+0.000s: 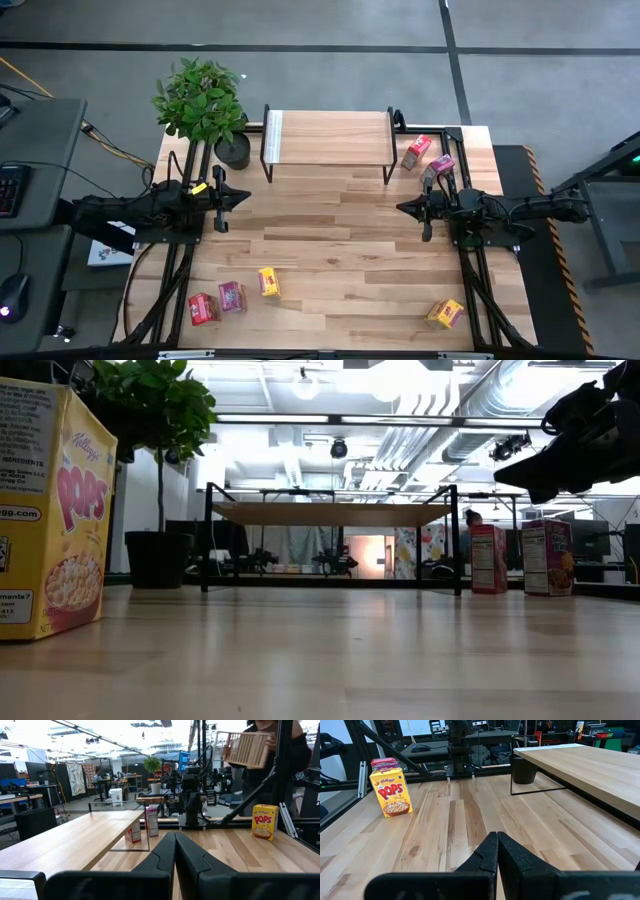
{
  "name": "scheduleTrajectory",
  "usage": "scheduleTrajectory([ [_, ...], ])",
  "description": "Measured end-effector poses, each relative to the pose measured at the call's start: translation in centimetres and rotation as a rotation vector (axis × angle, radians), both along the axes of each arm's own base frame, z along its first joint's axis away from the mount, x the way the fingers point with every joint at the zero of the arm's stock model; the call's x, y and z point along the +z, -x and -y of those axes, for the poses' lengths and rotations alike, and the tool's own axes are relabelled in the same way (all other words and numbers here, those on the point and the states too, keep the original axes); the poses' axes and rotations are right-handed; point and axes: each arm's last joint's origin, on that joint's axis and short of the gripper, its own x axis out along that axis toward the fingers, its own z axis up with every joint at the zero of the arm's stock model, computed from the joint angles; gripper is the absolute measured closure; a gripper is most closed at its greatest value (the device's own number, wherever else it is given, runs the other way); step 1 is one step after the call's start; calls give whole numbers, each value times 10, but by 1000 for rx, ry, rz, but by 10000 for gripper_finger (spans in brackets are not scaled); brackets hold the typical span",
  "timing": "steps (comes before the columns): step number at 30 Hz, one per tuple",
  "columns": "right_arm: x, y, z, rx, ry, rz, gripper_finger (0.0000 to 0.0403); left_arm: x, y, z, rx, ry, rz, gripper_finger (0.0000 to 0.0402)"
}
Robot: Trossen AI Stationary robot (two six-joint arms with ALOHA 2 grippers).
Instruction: Stack cereal on shelf
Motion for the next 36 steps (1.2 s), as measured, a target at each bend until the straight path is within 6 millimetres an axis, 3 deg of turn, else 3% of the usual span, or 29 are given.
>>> scheduleTrajectory([
  [31, 0, 0, 0, 0, 0, 0, 403, 0, 0, 0, 0, 0, 0, 401],
  [36, 1, 0, 0, 3, 127, -4, 403, 0, 0, 0, 0, 0, 0, 402],
])
